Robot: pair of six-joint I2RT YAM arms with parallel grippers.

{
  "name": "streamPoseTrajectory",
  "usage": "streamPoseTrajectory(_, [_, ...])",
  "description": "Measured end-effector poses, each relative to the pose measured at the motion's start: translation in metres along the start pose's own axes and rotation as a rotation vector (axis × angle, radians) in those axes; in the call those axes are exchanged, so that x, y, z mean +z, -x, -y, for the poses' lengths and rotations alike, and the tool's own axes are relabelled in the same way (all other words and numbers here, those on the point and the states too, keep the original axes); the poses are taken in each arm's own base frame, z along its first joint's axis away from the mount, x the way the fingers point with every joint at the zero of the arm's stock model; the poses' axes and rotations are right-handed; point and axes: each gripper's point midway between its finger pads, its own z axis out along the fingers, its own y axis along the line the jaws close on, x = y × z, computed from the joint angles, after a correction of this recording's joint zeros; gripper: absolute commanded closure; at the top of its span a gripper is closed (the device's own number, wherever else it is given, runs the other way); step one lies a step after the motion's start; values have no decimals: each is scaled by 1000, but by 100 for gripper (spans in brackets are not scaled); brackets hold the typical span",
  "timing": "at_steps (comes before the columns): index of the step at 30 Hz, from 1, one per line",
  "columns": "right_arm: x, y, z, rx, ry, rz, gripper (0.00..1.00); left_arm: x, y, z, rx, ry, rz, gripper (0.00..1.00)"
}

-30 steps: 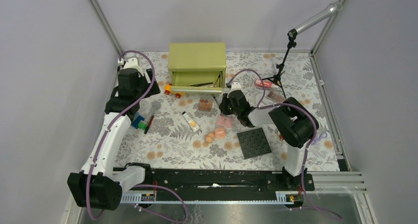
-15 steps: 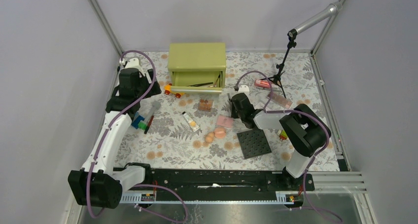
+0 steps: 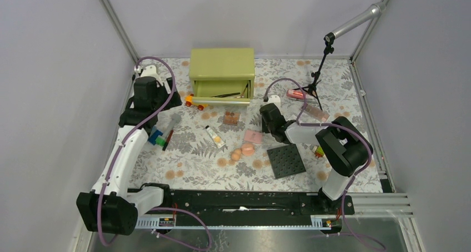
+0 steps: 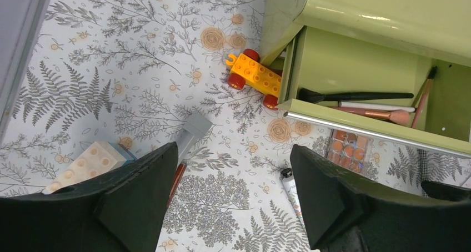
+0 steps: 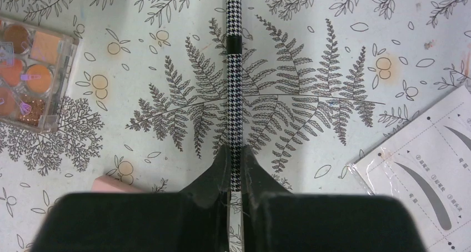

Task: Organize the makeup
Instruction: Pick up the makeup tool from the center of the board, then place the makeup tool in the drawer.

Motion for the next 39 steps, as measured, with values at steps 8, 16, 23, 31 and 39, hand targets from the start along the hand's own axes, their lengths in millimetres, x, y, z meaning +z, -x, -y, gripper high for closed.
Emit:
streamPoseTrajectory(8, [-13,-2,24,-48,-105,-25,100,-4,5,-2,-3,6,21,17])
streamPoseTrajectory(16, [-93,78,32,-102,-29,263,100,-4,5,-3,-4,10,22,17])
streamPoseTrajectory(23, [-154,134,-17,-443,290,571,97,-4,5,-3,-4,10,23,17])
streamPoseTrajectory(31, [-142,169,-94,-936,558,612,100,-4,5,-3,-4,10,23,17])
streamPoseTrajectory(39, [-103,187,-138,-1214,693,570,99,-5,6,-3,-4,11,25,17])
